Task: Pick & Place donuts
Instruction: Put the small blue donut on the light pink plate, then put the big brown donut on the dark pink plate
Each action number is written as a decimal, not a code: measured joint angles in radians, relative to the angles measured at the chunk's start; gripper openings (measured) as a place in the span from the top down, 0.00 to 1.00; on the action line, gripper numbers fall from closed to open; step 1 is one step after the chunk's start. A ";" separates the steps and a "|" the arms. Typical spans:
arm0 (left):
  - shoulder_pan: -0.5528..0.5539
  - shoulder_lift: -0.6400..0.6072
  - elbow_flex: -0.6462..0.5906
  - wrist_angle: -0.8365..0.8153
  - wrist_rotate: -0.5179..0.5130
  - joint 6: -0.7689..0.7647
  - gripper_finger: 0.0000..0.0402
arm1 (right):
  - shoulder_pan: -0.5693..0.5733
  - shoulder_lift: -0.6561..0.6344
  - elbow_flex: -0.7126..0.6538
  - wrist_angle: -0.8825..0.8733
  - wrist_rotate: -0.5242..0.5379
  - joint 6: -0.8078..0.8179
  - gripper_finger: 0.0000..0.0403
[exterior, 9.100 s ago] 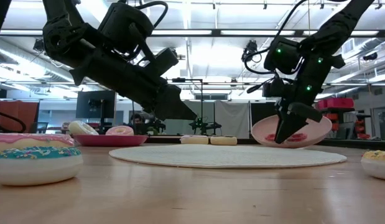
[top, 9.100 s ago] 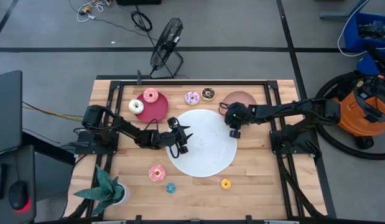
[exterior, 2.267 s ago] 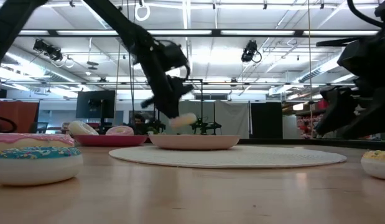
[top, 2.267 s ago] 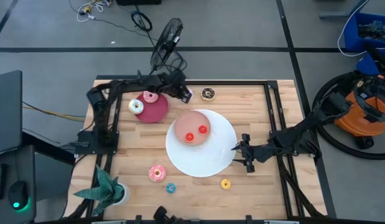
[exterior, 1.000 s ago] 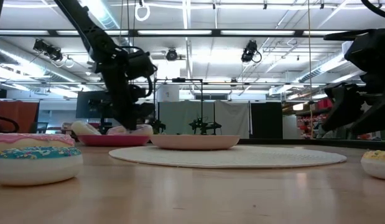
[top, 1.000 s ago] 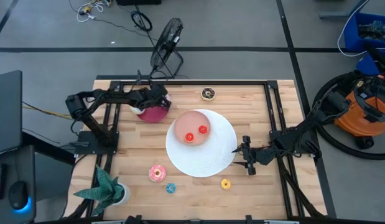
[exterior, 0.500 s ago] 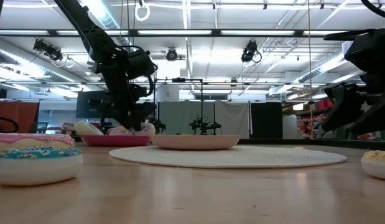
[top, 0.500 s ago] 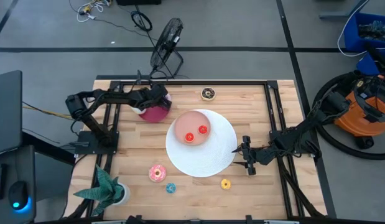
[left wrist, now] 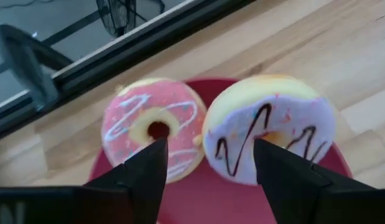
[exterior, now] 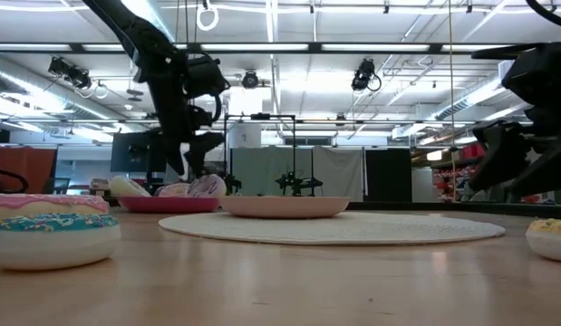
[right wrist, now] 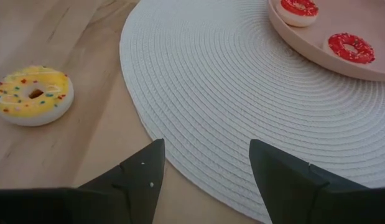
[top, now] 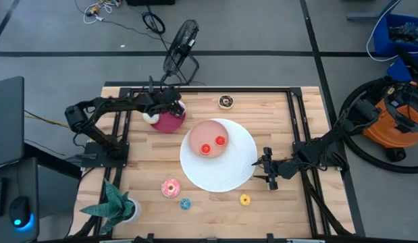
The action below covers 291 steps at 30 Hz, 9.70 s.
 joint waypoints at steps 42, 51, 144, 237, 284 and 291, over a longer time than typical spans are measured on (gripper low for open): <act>-1.282 -0.152 0.075 -0.339 -0.237 -0.952 0.56 | 0.000 0.000 0.000 0.009 0.019 0.008 0.39; -1.290 -0.059 0.074 -0.088 -0.250 -0.756 0.56 | 0.000 0.000 0.000 0.009 0.019 0.012 0.39; -0.464 0.344 0.201 0.248 -0.174 -0.108 0.83 | 0.000 0.000 0.000 0.015 0.019 0.016 0.39; -1.139 0.129 -0.137 0.228 -0.661 -0.709 0.71 | -1.294 0.822 1.188 -0.836 -0.509 -0.203 0.70; -1.139 0.129 -0.137 0.231 -0.662 -0.709 0.71 | -1.291 0.834 1.186 -0.821 -0.526 -0.331 0.96; -1.139 0.130 -0.137 0.232 -0.683 -0.709 0.71 | -1.234 0.771 1.178 -0.802 -0.532 -0.380 0.98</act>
